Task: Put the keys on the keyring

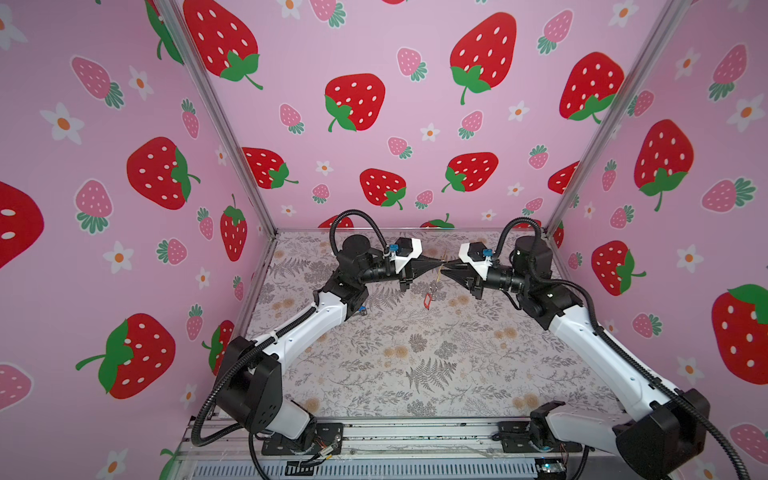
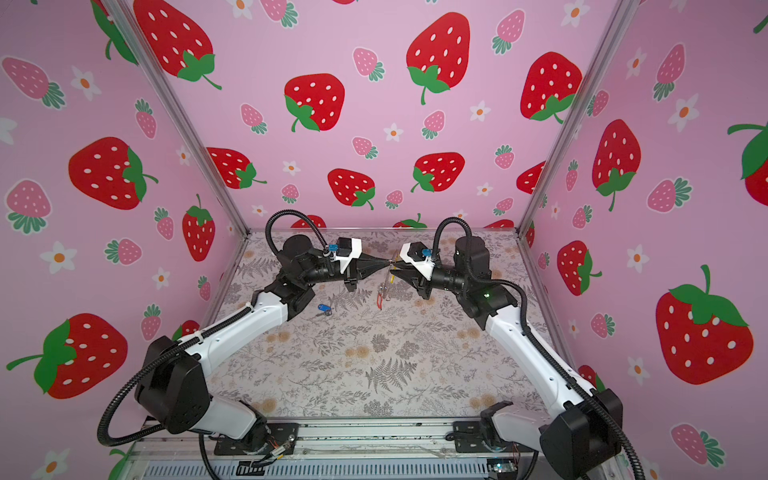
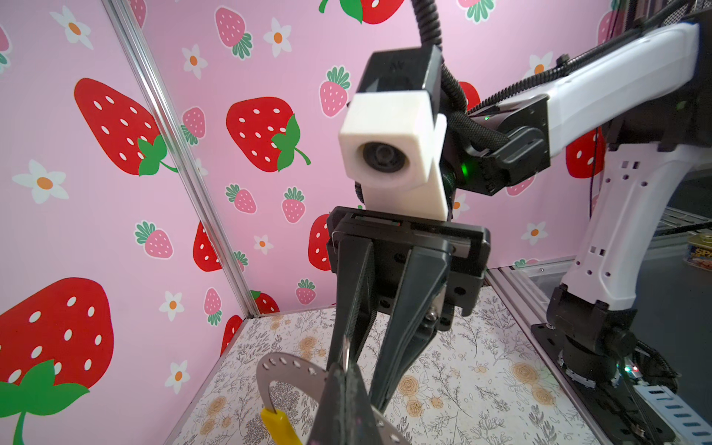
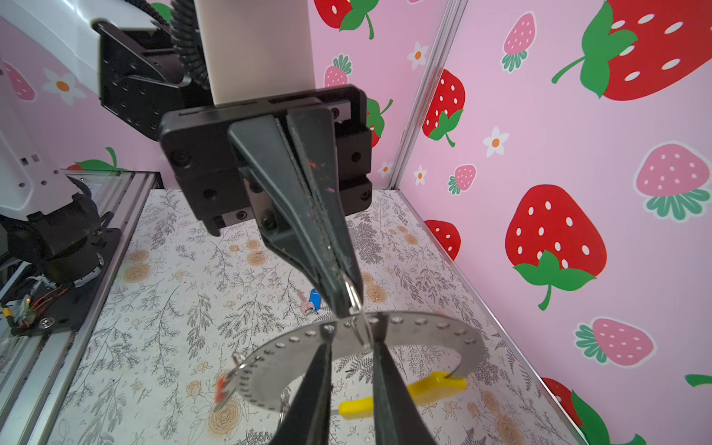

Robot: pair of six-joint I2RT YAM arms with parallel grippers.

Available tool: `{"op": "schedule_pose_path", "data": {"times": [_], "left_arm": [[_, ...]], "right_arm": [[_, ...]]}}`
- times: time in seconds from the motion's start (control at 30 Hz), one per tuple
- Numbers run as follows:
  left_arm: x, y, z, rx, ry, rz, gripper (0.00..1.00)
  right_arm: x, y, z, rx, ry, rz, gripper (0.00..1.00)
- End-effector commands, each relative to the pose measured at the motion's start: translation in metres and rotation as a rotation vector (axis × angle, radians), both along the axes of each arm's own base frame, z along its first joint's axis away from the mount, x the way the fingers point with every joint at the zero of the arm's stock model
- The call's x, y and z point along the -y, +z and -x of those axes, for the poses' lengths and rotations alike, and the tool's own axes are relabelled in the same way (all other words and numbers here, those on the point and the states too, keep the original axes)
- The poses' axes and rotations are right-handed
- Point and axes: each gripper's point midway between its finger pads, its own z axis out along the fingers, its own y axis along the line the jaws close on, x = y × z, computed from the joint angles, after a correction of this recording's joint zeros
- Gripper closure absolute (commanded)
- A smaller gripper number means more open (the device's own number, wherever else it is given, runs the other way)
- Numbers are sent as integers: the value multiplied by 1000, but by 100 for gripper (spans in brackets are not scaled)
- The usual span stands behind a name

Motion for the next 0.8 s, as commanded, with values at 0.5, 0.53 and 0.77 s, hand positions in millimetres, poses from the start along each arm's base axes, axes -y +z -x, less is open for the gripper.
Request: {"op": "schedule_pose_path", "data": {"times": [0.5,0.53,0.77], "left_arm": [[-1,3,7,31,-41,12,100],[-1,3,7,31,-40,13,100],[-1,3,7,32,-43,11,100]], "right_arm": [[7,23,8,77,-1,-69,82],[7,22,8,74,5,-69,82],[4,20,12,62,41,-70,85]]}}
